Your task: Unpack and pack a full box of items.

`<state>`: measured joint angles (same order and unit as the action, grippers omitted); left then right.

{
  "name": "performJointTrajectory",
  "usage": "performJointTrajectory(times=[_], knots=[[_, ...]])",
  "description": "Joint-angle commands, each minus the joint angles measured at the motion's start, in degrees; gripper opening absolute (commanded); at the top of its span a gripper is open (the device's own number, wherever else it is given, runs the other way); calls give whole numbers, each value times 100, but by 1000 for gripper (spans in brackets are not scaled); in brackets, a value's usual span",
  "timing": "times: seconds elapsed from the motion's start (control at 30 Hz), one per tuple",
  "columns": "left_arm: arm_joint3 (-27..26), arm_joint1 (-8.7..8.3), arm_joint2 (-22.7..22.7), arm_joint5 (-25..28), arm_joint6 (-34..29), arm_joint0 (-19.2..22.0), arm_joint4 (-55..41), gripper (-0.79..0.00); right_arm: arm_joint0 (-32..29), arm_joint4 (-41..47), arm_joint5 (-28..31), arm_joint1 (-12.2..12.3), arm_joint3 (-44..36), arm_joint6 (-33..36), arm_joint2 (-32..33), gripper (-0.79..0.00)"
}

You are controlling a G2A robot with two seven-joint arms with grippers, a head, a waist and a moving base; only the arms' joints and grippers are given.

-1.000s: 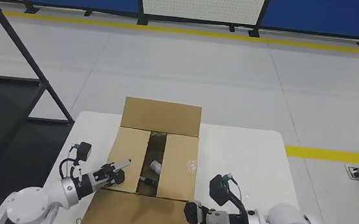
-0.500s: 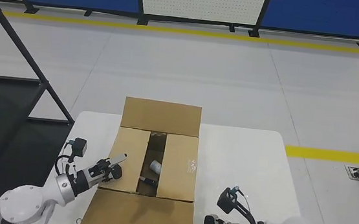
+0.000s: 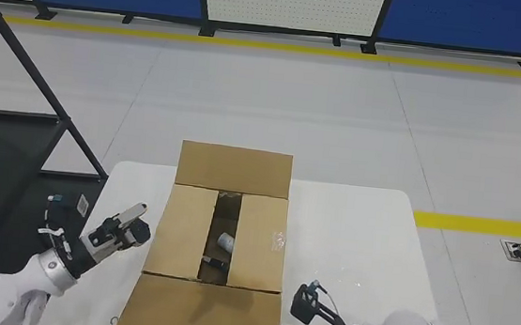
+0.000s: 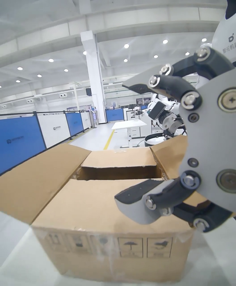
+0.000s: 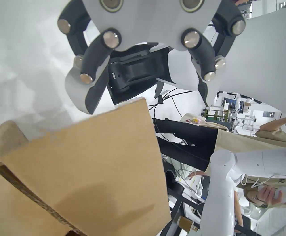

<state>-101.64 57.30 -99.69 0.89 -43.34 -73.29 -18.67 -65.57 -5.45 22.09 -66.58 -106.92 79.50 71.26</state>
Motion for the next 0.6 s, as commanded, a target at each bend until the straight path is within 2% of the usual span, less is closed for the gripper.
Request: performJointTrajectory(times=[0.0,0.3,0.43,0.57], knots=[[-24,-11,-286,73,59,-156,-152,0,159,34,26,-19,71,-103,-206,0],[-139,-22,-1556,379,338,-966,-752,0,1066,423,109,-149,439,-766,-888,0],[-130,-24,-1817,376,340,-1105,-924,0,1430,500,104,-213,683,-1167,-1088,0],[-148,-29,-1837,346,332,-1105,-971,0,1731,359,18,-280,942,-1671,-1268,0]])
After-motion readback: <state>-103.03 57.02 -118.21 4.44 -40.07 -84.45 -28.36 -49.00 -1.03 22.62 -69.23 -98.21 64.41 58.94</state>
